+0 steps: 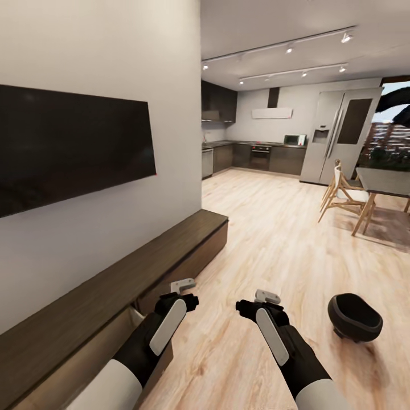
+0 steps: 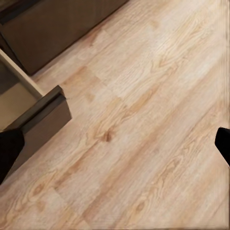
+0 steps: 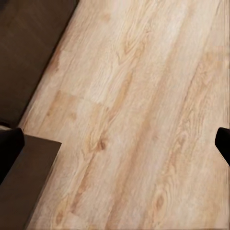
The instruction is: Place each of the two pumpkins and all three candles from the living room inside a cabinet in the living room (use any cabinet), then make sure every cabinet is closed, and position the cauldron so it is next to a table in the living room.
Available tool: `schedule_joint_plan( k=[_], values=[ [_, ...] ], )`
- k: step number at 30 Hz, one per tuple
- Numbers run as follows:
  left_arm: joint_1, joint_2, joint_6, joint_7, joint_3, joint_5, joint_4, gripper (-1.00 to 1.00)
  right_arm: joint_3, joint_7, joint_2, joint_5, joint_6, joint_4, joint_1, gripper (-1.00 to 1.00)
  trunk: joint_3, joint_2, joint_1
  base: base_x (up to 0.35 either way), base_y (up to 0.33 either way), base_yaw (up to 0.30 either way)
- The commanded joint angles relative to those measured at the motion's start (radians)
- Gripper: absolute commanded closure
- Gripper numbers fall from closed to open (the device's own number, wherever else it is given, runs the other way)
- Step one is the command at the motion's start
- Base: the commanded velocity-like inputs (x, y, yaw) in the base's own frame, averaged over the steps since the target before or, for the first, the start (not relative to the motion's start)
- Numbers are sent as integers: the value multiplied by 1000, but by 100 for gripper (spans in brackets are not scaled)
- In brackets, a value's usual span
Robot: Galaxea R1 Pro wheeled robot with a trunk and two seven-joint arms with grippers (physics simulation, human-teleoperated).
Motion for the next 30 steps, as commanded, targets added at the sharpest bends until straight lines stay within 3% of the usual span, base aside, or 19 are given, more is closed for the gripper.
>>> schedule_joint_plan(
  k=[1, 5, 11, 26, 30],
  values=[
    [-1, 0, 2, 9, -1, 8, -1, -100, 2, -10, 0, -10, 1, -1, -1, -100, -1, -1, 0, 0, 0, -277],
    [-1, 0, 2, 9, -1, 7, -1, -100, 2, -10, 0, -10, 1, -1, -1, -100, -1, -1, 0, 0, 0, -277],
    [-1, 0, 2, 9, -1, 7, 0, -100, -29, -10, 0, -11, 2, -1, -1, -100, -1, -1, 0, 0, 0, -277],
    [-1, 0, 2, 9, -1, 5, 1, -100, -35, -10, 0, -12, 2, 0, -1, -100, -1, -1, 0, 0, 0, -277],
    [-1, 0, 2, 9, -2, 6, 2, -100, -85, -9, 1, -13, 2, 2, -1, -100, 0, -1, 0, 0, 0, -277]
  ],
)
